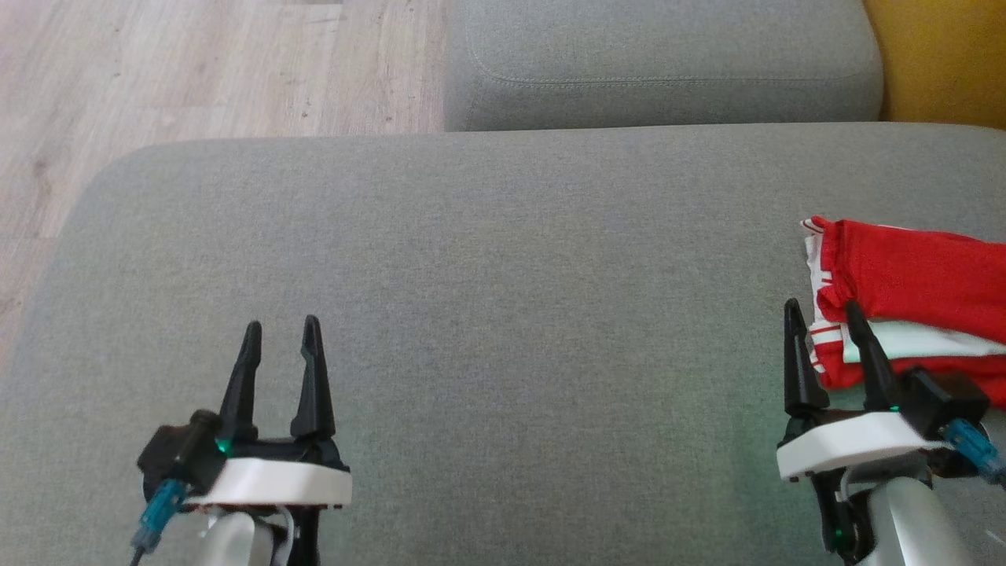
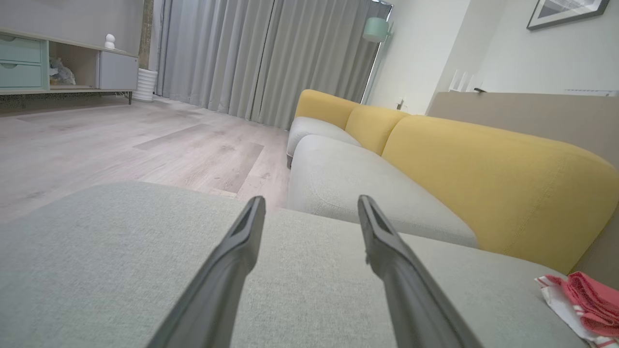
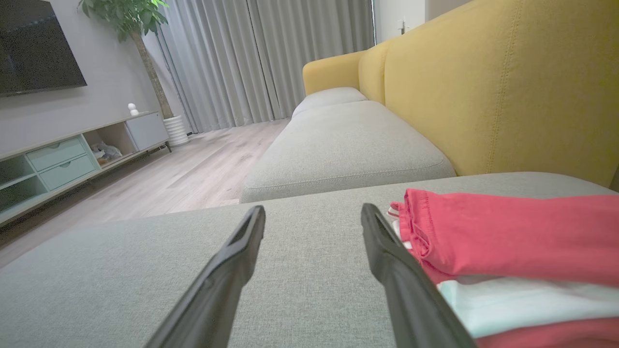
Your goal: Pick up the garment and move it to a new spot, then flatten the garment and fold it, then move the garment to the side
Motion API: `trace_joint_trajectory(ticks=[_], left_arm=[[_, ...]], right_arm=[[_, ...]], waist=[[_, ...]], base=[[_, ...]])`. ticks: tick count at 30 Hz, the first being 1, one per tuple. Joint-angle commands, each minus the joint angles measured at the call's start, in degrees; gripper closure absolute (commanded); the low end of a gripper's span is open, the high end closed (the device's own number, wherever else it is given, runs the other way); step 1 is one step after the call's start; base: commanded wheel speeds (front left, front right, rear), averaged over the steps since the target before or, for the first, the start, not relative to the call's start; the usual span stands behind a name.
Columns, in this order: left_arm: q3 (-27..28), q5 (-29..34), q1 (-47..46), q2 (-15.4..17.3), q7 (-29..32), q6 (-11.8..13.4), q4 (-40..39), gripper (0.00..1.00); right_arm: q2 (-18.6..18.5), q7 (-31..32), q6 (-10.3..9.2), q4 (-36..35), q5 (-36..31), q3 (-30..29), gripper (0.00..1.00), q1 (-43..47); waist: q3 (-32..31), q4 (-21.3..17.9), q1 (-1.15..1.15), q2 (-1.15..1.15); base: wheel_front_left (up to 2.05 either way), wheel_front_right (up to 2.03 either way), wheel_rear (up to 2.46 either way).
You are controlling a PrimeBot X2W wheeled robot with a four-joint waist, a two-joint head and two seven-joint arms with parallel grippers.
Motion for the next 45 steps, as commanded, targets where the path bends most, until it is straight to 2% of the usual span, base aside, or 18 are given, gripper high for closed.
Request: trace_joint_trajectory(ticks=[1, 22, 26, 27, 30, 45], left_arm=[[2.33, -0.35, -1.8, 0.38, -0.29, -0.23, -2.59, 0.0], [2.52, -3.06, -1.87, 0.37, -0.29, -0.26, -2.21, 0.0], [3.31, -3.26, -2.08, 0.37, -0.29, 0.72, -2.73, 0.0], [1.19, -3.01, 0.11, -0.03, 0.04, 0.59, 0.16, 1.0], [1.32, -3.76, 0.84, -0.09, 0.31, 0.57, 1.74, 1.0], [2.8, -12.03, 0.68, -0.04, 2.84, 0.38, 1.29, 1.0]], right_arm=[[-0.21, -1.02, -0.04, -1.57, 0.59, 1.49, 0.0, -2.6], [-0.21, -2.08, -0.04, 0.28, 1.64, 2.18, 0.0, -3.51], [-0.2, -2.15, -0.04, 0.52, 1.65, 2.65, 0.0, -3.54], [0.03, -1.4, 0.0, 2.95, 1.28, 1.16, 1.0, -0.82], [0.14, -1.08, 0.0, 4.55, 2.11, 1.0, 1.0, -0.01], [0.1, 1.28, -0.01, 3.35, 11.78, 0.33, 1.0, -0.02]], waist=[[0.01, -0.05, 0.0, 0.0], [0.16, -0.4, 0.0, 0.0], [0.3, -0.54, 0.0, 0.0], [0.31, -0.52, 0.0, 0.0], [0.31, -0.57, 0.0, 0.0], [0.26, -0.96, 0.0, 0.0]], base=[[0.0, 0.0, 0.0], [0.0, 0.0, 0.0], [0.0, 0.0, 0.0], [0.0, 0.0, 0.0], [0.0, 0.0, 0.0], [0.0, 0.0, 0.0]])
